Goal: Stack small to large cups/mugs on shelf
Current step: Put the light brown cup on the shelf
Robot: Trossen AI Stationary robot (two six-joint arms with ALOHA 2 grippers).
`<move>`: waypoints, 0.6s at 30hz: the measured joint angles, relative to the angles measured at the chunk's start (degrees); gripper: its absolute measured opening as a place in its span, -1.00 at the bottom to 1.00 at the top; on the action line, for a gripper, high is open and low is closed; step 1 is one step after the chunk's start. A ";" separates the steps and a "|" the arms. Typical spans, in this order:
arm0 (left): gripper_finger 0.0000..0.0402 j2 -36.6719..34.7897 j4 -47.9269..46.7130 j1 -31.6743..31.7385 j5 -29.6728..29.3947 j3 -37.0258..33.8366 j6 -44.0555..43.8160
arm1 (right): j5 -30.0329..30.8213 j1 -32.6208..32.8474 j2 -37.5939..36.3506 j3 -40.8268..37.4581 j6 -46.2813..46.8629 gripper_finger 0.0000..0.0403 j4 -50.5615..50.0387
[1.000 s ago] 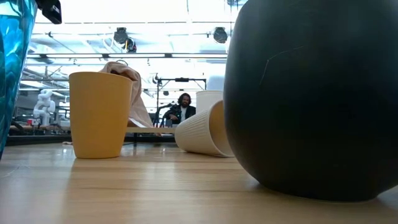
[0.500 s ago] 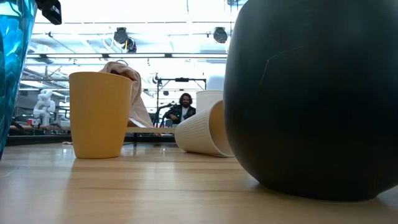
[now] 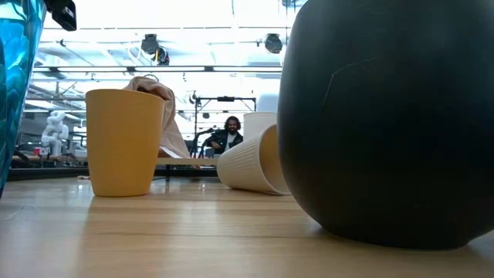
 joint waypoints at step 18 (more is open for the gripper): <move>-0.60 0.00 -0.58 -0.01 -0.01 0.00 -0.48 | -2.17 -0.65 4.46 0.08 12.56 -0.09 -5.97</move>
